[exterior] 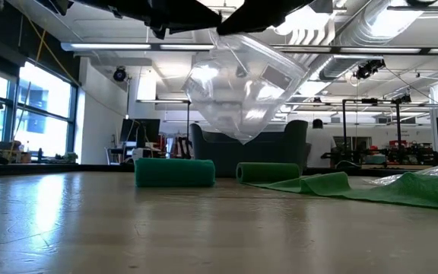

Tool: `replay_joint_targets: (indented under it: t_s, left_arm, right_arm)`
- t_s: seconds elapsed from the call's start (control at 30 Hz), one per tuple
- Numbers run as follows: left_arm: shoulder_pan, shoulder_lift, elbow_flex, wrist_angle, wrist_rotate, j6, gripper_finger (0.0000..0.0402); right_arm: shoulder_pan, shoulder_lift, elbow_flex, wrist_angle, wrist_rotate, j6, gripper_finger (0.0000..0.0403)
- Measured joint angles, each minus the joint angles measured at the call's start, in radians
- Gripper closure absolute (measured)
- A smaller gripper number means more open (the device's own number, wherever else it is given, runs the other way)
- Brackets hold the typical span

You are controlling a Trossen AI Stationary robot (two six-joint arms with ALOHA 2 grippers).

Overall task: Roll bandage
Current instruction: Open the left transparent zip bag

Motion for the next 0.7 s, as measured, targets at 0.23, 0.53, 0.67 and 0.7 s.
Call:
replay_joint_targets:
  t_s: [0.23, 0.53, 0.67, 0.7]
  left_arm:
    - [-0.005, 0.0, 0.002, -0.016, -0.012, 0.0, 0.0401]
    - [-0.034, -0.001, 0.002, -0.067, -0.087, 0.002, 0.0401]
    - [-0.051, -0.027, 0.001, -0.127, -0.102, -0.001, 0.0401]
    - [-0.055, -0.038, 0.001, -0.141, -0.105, -0.005, 0.0401]
  right_arm:
    - [0.018, -0.008, 0.0, -0.017, 0.026, 0.006, 0.0386]
    - [0.019, -0.042, 0.0, -0.134, 0.051, 0.064, 0.0373]
    - [0.019, -0.072, 0.0, -0.216, 0.056, 0.1, 0.0379]
    - [0.019, -0.079, 0.0, -0.236, 0.061, 0.108, 0.0379]
